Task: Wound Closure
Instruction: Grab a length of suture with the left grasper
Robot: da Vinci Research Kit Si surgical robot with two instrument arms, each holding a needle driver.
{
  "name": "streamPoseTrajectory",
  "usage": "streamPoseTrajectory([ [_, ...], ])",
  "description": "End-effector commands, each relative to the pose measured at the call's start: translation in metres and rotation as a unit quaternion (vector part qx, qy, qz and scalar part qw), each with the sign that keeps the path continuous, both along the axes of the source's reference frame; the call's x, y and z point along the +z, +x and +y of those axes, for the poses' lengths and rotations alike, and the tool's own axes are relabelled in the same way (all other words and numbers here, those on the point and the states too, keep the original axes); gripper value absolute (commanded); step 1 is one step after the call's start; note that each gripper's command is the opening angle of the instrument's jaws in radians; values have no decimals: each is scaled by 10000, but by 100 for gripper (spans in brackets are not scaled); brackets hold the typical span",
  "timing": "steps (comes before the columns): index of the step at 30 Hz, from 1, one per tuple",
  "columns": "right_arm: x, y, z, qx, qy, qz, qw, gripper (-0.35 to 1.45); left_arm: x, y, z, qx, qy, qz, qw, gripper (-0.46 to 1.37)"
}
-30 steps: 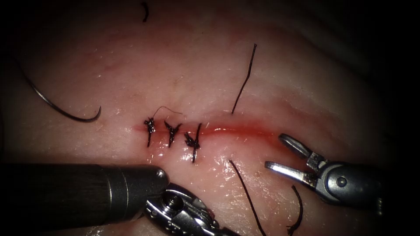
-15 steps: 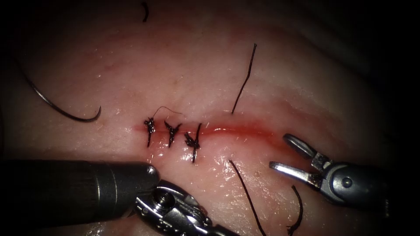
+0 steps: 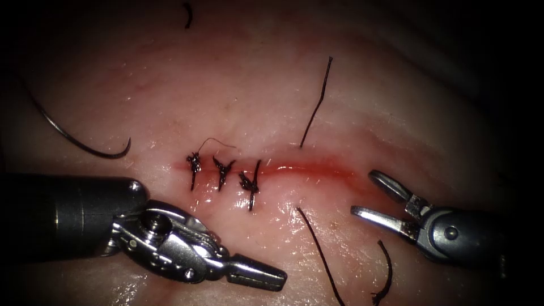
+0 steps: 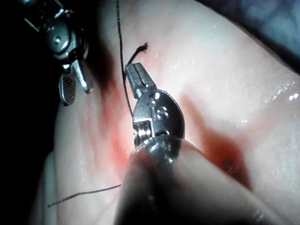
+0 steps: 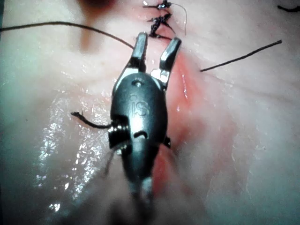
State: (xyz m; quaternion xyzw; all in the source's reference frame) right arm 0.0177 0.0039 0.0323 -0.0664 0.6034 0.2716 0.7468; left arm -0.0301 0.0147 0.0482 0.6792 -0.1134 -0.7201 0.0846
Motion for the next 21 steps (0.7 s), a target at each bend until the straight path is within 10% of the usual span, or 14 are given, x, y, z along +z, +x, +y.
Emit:
streamPoseTrajectory([
  [1,1,0,0,-10,0,1,10000,54,1,-4,-2,-6,-1,7,10000,19],
  [12,2,-2,2,-15,1,1,10000,54,5,-40,-15,-216,170,151,9995,75],
  [21,2,-3,1,-18,0,4,10000,54,9,-51,-12,-291,199,209,9992,63],
])
